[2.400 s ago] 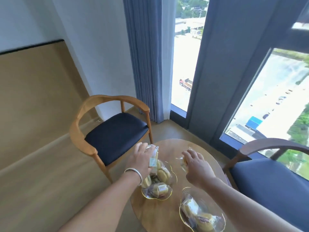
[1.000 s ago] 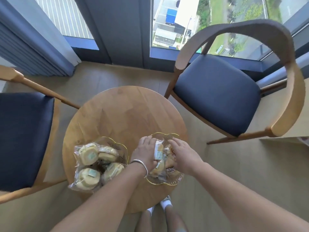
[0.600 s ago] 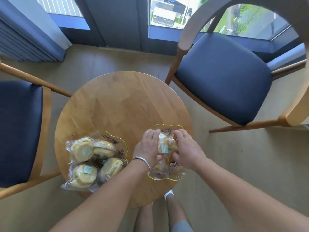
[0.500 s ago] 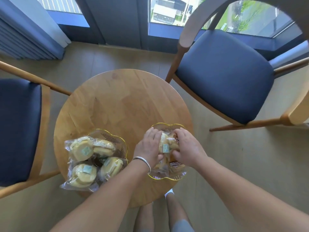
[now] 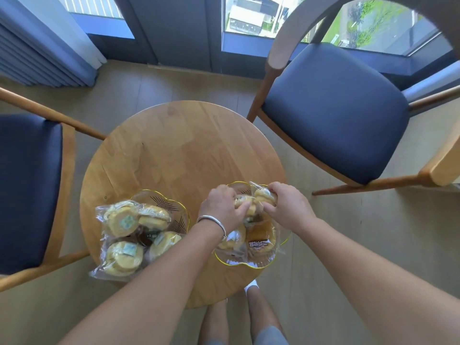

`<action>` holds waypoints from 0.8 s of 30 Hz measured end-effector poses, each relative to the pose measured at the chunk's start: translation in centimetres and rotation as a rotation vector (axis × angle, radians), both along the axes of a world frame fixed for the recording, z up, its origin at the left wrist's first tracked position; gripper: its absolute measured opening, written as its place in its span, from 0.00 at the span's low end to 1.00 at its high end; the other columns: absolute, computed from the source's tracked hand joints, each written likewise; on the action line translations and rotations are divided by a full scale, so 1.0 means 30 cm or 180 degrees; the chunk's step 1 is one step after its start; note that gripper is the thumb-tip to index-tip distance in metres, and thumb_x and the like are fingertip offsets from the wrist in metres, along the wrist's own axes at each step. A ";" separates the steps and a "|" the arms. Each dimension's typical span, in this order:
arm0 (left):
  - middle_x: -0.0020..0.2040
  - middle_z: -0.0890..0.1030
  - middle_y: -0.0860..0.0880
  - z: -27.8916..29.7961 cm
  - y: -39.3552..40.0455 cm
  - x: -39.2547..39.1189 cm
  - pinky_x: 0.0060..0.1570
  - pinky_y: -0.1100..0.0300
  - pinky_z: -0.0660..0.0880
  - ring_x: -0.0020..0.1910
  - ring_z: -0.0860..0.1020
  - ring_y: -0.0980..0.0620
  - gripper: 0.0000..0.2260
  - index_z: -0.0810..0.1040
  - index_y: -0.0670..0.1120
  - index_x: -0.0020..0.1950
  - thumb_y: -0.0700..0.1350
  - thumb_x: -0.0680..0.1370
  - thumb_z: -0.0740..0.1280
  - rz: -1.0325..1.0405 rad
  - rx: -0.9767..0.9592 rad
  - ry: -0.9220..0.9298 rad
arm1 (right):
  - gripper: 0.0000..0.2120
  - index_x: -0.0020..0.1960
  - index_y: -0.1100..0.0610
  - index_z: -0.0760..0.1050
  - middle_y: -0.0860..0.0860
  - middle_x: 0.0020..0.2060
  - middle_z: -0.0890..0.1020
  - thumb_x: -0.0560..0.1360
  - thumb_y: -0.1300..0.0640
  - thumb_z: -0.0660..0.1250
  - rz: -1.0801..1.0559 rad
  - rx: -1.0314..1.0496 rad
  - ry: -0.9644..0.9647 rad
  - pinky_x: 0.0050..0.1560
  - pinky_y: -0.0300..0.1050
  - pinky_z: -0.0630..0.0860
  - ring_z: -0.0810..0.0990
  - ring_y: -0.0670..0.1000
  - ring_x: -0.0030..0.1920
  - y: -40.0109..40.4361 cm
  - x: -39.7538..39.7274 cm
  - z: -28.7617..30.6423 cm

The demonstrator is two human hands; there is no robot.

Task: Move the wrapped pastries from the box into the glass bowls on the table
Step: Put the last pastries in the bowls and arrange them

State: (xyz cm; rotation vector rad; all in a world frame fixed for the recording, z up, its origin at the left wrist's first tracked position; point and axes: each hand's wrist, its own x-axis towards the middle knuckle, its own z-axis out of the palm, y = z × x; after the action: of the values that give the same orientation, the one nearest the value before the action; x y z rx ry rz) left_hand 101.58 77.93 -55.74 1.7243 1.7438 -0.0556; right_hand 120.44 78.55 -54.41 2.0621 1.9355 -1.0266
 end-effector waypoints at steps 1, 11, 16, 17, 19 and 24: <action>0.54 0.75 0.49 -0.002 0.000 0.006 0.51 0.52 0.73 0.55 0.74 0.47 0.21 0.77 0.48 0.56 0.63 0.75 0.62 0.0065 0.0045 0.0007 | 0.21 0.63 0.53 0.73 0.51 0.54 0.78 0.74 0.45 0.68 0.0027 0.0022 -0.0024 0.52 0.47 0.72 0.75 0.53 0.56 -0.005 -0.008 -0.003; 0.47 0.78 0.49 -0.058 0.042 -0.003 0.39 0.56 0.69 0.48 0.77 0.46 0.19 0.79 0.52 0.50 0.65 0.76 0.59 0.0219 0.0304 0.0409 | 0.24 0.72 0.53 0.67 0.54 0.69 0.69 0.79 0.46 0.62 0.0223 0.0501 -0.0194 0.64 0.52 0.69 0.65 0.55 0.70 -0.059 -0.049 -0.055; 0.71 0.69 0.46 -0.092 0.025 0.005 0.62 0.48 0.65 0.69 0.66 0.46 0.25 0.64 0.52 0.74 0.61 0.79 0.56 -0.0200 0.0972 0.0364 | 0.27 0.78 0.51 0.54 0.55 0.78 0.55 0.82 0.42 0.50 0.0667 0.0639 -0.0680 0.76 0.54 0.50 0.49 0.56 0.78 -0.080 -0.047 -0.091; 0.75 0.64 0.46 -0.096 0.023 0.002 0.67 0.47 0.61 0.72 0.62 0.47 0.27 0.59 0.54 0.76 0.62 0.79 0.52 -0.0244 0.0895 0.0452 | 0.28 0.79 0.50 0.51 0.54 0.79 0.53 0.82 0.42 0.48 0.0723 0.0640 -0.0733 0.76 0.55 0.47 0.47 0.55 0.78 -0.081 -0.045 -0.095; 0.77 0.57 0.47 -0.104 0.022 -0.006 0.71 0.46 0.54 0.75 0.57 0.48 0.29 0.51 0.56 0.77 0.64 0.78 0.44 -0.0253 0.0637 0.0581 | 0.28 0.79 0.50 0.48 0.54 0.79 0.51 0.82 0.41 0.47 0.0784 0.0623 -0.0786 0.77 0.56 0.45 0.45 0.55 0.78 -0.077 -0.042 -0.097; 0.78 0.53 0.46 -0.053 0.007 -0.037 0.72 0.45 0.51 0.76 0.53 0.48 0.30 0.47 0.56 0.78 0.66 0.78 0.46 -0.0103 0.0696 0.0417 | 0.31 0.79 0.49 0.48 0.54 0.79 0.51 0.80 0.38 0.48 0.0783 0.0709 -0.0795 0.76 0.57 0.44 0.44 0.55 0.78 -0.081 -0.028 -0.061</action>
State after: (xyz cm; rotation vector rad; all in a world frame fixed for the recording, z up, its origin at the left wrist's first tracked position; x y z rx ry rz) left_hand 100.46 78.14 -57.32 1.9443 1.8748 0.0085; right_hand 119.59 76.13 -56.24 1.8814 2.1773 -0.4971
